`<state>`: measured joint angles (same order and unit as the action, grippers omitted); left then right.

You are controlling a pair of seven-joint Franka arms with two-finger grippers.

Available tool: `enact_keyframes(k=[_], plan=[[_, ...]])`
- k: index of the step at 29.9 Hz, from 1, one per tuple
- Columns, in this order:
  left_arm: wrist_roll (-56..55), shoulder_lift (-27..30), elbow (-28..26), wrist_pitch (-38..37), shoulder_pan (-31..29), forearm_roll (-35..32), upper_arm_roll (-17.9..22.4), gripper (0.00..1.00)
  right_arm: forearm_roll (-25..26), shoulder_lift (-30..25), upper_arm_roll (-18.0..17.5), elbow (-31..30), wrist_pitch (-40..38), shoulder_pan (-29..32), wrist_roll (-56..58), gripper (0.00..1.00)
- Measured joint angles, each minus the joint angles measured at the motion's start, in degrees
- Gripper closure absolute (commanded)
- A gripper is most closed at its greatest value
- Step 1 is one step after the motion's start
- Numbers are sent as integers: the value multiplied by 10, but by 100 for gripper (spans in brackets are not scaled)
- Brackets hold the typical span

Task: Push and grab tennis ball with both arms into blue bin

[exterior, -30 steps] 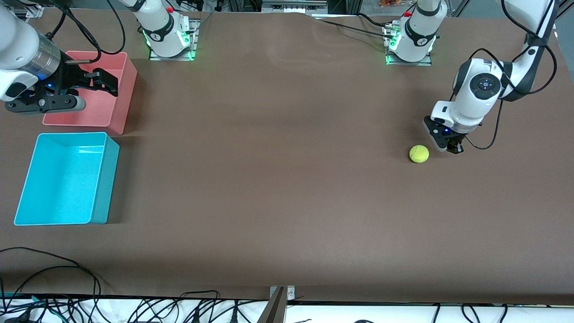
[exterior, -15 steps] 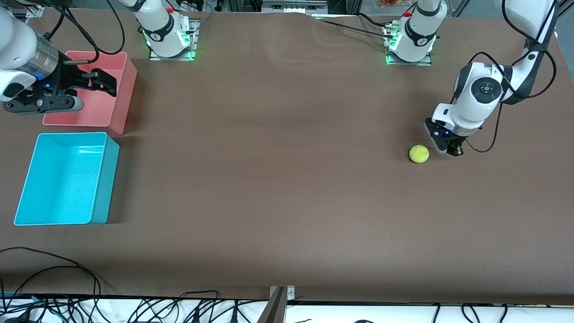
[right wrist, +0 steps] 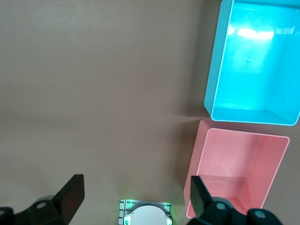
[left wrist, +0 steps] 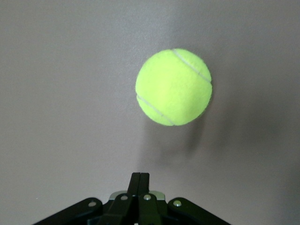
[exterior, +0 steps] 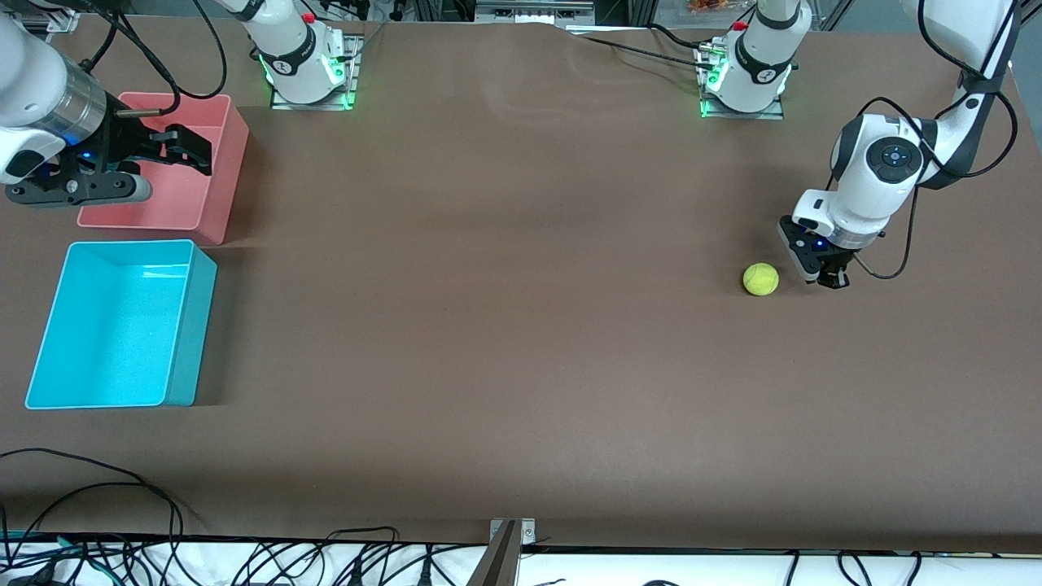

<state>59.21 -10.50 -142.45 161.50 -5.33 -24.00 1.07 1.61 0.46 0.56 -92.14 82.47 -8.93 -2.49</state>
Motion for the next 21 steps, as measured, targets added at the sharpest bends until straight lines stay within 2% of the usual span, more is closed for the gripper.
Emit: enact_keyframes(k=[21], plan=[[0, -7, 0, 6, 0, 7, 4, 100, 0, 0, 0, 0, 0, 0, 0, 0]])
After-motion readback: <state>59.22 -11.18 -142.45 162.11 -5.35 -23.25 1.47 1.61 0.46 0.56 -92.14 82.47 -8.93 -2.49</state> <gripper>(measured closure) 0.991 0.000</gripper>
